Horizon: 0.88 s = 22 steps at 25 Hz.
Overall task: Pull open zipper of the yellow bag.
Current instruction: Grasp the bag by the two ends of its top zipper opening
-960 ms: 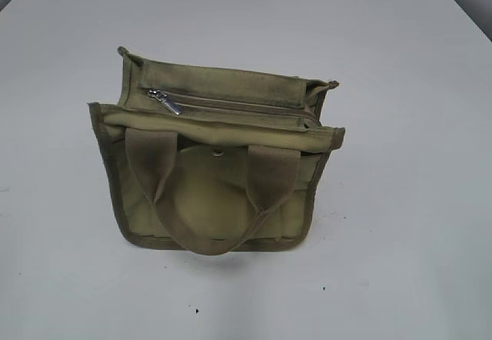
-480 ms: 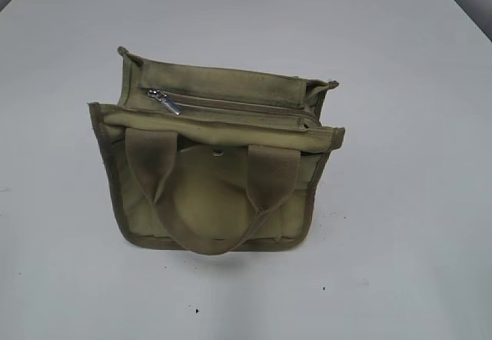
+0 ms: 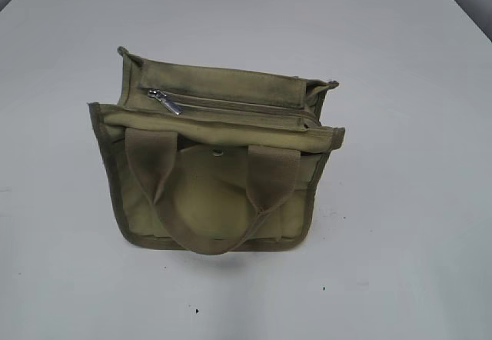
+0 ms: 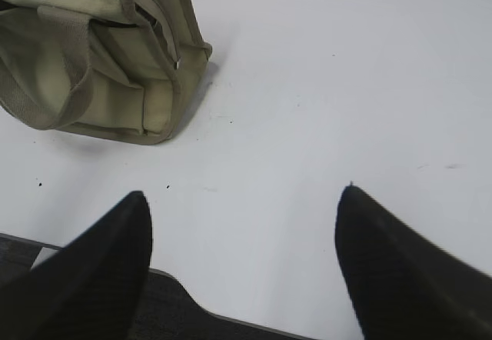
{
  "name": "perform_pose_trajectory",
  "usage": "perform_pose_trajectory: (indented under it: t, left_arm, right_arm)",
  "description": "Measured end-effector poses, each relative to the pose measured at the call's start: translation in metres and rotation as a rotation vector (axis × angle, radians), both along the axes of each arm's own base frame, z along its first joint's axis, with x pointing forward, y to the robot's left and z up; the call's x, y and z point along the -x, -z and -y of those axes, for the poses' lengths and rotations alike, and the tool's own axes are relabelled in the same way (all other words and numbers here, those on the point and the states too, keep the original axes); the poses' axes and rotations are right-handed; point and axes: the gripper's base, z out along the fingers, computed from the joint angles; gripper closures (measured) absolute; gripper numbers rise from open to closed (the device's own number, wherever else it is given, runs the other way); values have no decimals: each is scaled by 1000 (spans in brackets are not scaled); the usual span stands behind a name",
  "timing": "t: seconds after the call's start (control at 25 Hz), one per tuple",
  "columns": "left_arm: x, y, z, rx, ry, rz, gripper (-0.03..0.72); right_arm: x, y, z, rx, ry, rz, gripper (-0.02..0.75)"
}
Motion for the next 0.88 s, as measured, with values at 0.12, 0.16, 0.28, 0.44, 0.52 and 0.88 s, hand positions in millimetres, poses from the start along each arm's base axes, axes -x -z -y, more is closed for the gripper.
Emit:
perform_pose_trajectory:
  t: [0.12,0.16,0.28,0.44,0.52,0.88]
  left_arm:
    - [0,0,0,0,0,0,450]
    - [0,0,0,0,0,0,450]
    - [0,0,0,0,0,0,450]
    - [0,0,0,-1,0,0,450]
    - [0,0,0,-1,0,0,450]
    - [-9,-10,7,81,42,23,450]
  right_arm:
    - [0,0,0,0,0,0,163]
    - [0,0,0,0,0,0,163]
    - [0,0,0,0,0,0,163]
    - [0,0,0,0,0,-1,163]
    - [0,0,0,-1,-1,-1,163]
    - [0,-1,-3,-40,-23,3,163]
